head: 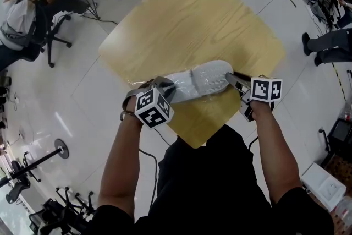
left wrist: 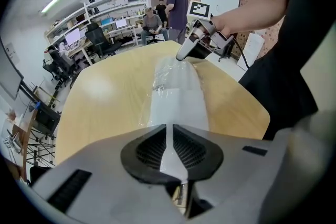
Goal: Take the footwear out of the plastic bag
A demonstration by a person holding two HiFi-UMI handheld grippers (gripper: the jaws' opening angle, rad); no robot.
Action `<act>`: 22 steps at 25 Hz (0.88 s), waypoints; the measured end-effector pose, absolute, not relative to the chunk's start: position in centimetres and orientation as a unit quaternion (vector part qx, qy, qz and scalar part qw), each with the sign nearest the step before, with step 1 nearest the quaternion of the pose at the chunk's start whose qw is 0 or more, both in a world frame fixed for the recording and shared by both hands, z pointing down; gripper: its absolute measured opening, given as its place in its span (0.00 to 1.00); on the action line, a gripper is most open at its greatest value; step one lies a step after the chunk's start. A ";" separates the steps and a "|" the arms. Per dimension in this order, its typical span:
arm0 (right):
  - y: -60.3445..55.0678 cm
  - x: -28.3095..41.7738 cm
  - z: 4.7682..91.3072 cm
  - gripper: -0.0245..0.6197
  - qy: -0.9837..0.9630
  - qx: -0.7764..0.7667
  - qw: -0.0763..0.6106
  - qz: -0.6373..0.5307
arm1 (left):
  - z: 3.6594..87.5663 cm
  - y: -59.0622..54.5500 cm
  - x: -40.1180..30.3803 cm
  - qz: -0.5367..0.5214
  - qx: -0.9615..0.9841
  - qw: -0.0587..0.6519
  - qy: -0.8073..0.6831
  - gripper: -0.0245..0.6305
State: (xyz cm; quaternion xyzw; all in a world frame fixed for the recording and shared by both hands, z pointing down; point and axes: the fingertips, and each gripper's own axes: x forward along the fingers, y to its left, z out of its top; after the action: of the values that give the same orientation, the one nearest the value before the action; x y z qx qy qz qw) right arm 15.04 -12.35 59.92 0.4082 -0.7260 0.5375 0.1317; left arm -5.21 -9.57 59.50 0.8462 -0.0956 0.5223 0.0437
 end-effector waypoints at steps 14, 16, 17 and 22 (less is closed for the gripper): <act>-11.4 16.9 59.3 0.21 -0.726 0.429 0.139 0.519 | 59.5 -8.0 -7.1 0.524 0.844 0.045 -0.100 0.07; -11.1 17.0 59.3 0.21 -0.728 0.428 0.143 0.517 | 59.6 -7.6 -7.6 0.526 0.843 0.046 -0.102 0.07; -10.9 16.9 59.2 0.21 -0.729 0.427 0.145 0.515 | 59.6 -7.4 -7.9 0.528 0.842 0.045 -0.103 0.07; -10.6 16.4 59.2 0.21 -0.735 0.420 0.160 0.508 | 59.9 -6.5 -9.7 0.544 0.832 0.041 -0.102 0.06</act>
State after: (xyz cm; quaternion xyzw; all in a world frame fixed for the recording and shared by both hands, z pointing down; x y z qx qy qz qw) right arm 16.44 -10.55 59.21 0.4195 -0.7349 0.5083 0.1599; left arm -9.66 -6.52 59.90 0.8317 -0.1023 0.5441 0.0410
